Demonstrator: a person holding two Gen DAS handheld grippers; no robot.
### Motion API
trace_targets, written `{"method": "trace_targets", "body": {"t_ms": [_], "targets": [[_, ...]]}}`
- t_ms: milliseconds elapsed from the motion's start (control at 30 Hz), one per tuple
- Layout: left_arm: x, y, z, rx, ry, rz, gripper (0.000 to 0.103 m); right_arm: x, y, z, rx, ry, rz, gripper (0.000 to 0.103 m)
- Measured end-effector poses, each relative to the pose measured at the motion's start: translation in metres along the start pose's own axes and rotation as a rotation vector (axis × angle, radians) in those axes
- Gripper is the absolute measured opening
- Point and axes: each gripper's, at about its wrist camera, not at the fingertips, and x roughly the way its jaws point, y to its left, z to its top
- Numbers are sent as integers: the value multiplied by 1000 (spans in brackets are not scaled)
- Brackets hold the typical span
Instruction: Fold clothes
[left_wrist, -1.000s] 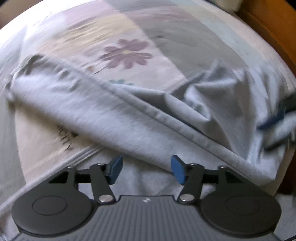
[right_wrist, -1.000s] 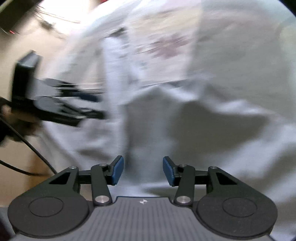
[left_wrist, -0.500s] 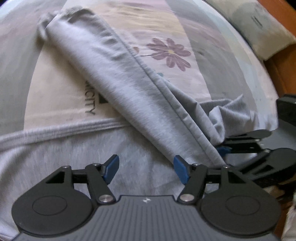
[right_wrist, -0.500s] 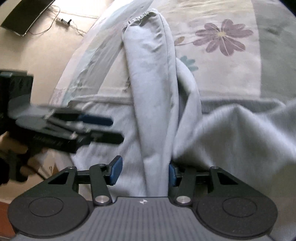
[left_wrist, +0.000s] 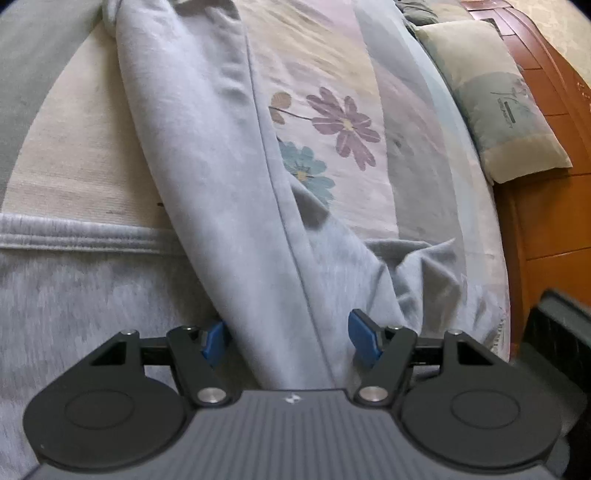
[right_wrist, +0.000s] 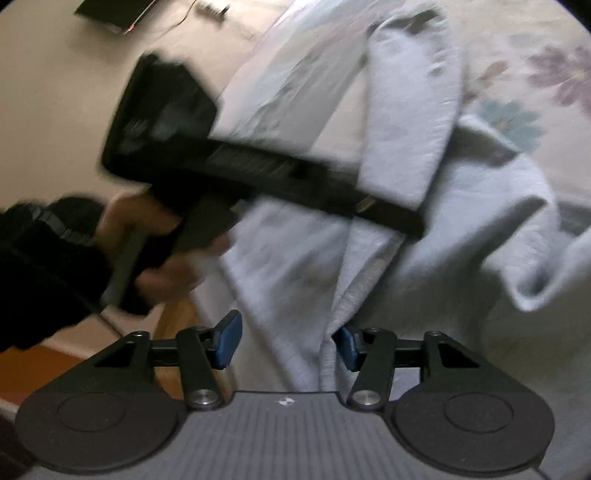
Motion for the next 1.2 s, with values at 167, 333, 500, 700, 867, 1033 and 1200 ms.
{"method": "trace_targets", "body": {"t_ms": [167, 333, 500, 700, 867, 1033, 1200], "targets": [[4, 7, 6, -8, -17, -24, 67, 0, -3, -14, -4, 37, -68, 64], [5, 22, 15, -89, -75, -69, 67, -6, -18, -17, 60, 10, -100, 64], [10, 39, 22, -198, -119, -143, 64, -8, -27, -24, 81, -2, -131, 64], [-3, 32, 16, -168, -192, -163, 53, -6, -27, -33, 88, -2, -128, 64], [17, 55, 22, -292, -216, -168, 25, -1, -25, -40, 91, 3, -135, 64], [-8, 30, 21, -169, -259, -69, 3, -10, -25, -47, 100, -9, -147, 64], [-51, 0, 7, -42, -330, -10, 1, -21, -27, -60, 118, -12, -159, 64]]}}
